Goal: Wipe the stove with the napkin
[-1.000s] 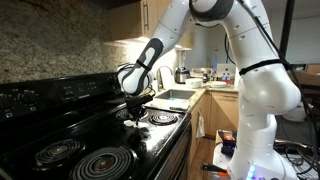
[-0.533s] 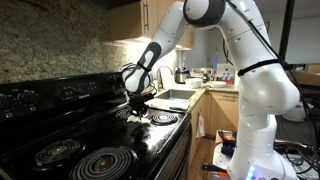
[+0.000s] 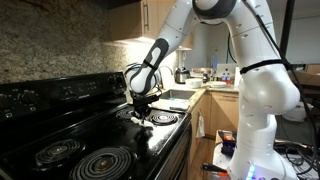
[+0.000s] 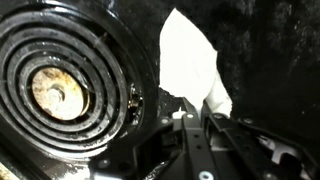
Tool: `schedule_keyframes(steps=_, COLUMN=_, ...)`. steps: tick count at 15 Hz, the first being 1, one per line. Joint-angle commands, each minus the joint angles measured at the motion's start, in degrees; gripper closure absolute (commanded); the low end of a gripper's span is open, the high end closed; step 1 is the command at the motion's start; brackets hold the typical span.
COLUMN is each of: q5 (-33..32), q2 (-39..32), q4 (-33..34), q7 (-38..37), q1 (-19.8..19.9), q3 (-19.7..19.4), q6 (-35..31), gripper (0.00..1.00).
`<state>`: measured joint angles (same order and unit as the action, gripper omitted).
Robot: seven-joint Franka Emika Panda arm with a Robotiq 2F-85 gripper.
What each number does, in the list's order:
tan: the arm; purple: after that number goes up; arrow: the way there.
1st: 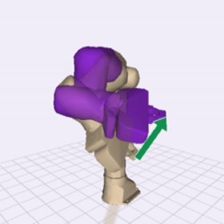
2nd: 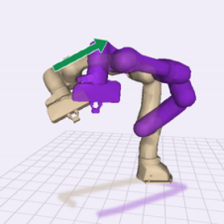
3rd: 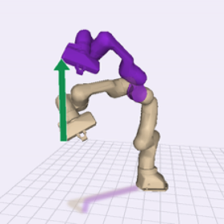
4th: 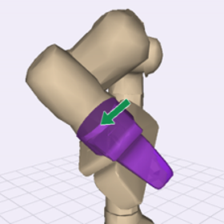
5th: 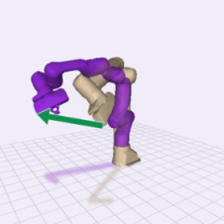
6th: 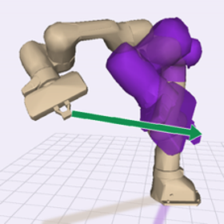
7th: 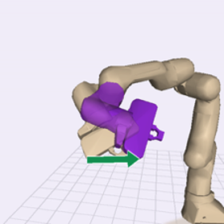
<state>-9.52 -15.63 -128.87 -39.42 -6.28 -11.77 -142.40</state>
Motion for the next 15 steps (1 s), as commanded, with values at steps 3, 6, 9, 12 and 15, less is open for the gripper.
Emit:
schedule_keyframes(steps=3, q5=-2.9, q2=9.6, q4=-17.8, q7=-9.1, q1=2.0, q3=-0.6, q6=-4.4, gripper=0.92)
schedule_keyframes(steps=6, q5=-3.7, q2=13.2, q4=-23.2, q7=-12.1, q1=4.4, q3=-0.2, q6=-5.9, gripper=0.92)
schedule_keyframes(steps=9, q5=-2.4, q2=15.9, q4=-26.4, q7=-11.2, q1=5.9, q3=1.8, q6=-6.3, gripper=0.92)
schedule_keyframes(steps=12, q5=1.0, q2=17.9, q4=-29.1, q7=-8.8, q1=6.0, q3=5.0, q6=-7.8, gripper=0.92)
schedule_keyframes(steps=15, q5=5.6, q2=18.8, q4=-30.6, q7=-6.5, q1=3.6, q3=9.6, q6=-8.9, gripper=0.92)
